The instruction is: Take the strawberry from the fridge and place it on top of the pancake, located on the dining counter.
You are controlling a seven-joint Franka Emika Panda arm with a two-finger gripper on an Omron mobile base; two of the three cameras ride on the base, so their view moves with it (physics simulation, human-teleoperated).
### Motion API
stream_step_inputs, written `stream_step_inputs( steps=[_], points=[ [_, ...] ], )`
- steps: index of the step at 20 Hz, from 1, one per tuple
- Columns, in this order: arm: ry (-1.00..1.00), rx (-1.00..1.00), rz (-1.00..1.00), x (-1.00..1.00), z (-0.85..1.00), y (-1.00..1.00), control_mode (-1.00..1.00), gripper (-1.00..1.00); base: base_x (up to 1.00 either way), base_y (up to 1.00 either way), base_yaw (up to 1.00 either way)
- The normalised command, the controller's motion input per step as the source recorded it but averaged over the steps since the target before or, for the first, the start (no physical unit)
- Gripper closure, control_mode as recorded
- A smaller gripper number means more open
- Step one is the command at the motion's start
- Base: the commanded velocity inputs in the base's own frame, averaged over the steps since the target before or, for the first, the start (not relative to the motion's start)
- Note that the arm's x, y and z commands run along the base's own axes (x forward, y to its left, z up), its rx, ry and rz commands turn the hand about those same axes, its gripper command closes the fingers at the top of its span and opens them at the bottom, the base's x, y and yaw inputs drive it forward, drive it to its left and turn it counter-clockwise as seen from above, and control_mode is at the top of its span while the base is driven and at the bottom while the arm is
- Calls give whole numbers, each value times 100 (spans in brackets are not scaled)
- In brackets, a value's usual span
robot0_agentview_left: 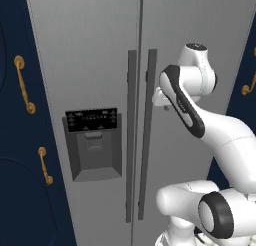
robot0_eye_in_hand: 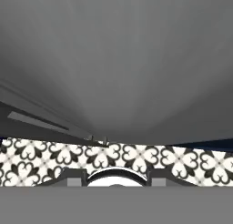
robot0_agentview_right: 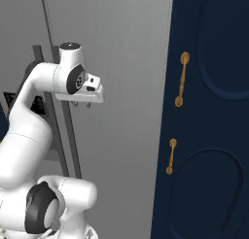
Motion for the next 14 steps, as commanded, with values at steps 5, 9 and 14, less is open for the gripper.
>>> stream_step_inputs(
  steps=[5, 9, 14],
  points=[
    [-1, 0, 0, -49, 0, 0, -100, -100, 0, 0, 0],
    [-1, 0, 0, -54, 0, -11, -100, -100, 0, 0, 0],
    [-1, 0, -2, -18, 0, -25, -100, -100, 0, 0, 0]
  ],
)
